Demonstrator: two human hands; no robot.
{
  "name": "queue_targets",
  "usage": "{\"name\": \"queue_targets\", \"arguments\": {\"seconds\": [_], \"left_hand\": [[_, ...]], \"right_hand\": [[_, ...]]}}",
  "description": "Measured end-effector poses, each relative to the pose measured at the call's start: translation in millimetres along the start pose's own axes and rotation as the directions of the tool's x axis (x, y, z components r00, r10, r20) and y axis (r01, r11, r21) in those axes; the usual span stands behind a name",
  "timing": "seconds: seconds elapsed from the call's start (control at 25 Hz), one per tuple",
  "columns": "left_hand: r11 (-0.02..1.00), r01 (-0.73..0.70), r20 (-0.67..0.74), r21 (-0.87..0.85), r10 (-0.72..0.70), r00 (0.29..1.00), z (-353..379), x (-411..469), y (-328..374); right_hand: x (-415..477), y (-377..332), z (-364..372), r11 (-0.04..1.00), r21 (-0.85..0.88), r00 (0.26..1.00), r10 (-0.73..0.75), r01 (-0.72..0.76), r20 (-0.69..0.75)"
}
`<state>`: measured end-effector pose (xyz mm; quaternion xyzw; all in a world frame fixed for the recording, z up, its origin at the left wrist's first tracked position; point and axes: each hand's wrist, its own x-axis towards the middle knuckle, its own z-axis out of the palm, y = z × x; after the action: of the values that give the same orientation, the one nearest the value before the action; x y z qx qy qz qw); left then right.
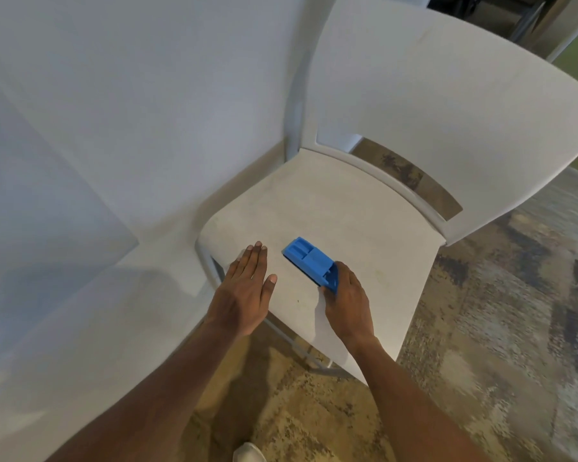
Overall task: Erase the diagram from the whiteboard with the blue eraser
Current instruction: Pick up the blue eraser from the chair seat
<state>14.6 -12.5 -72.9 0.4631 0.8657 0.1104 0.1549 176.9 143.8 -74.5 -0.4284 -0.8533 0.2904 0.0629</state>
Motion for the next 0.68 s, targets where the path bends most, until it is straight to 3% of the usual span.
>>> {"name": "queue_targets", "arguments": {"seconds": [0.12, 0.4, 0.68], "left_hand": [[1.0, 0.011, 0.016, 0.011, -0.011, 1.0, -10.5, 3.1, -3.4], [0.999, 0.038, -0.019, 0.028, -0.038, 0.999, -60.7, 3.4, -13.5], [1.0, -0.004, -0.3, -0.007, 0.002, 0.954, -171.3, -38.3, -17.4]], "right_hand": [[-1.5, -2.3, -2.3, 0.999, 0.03, 0.999, 0.012, -0.011, -0.041], [-11.7, -40.6, -23.9, 0.99, 0.086, 0.974, -0.097, 0.116, -0.203], [-32.2, -138.6, -85.7, 0.937, 0.127, 0.896, -0.264, 0.326, -0.358]]}}
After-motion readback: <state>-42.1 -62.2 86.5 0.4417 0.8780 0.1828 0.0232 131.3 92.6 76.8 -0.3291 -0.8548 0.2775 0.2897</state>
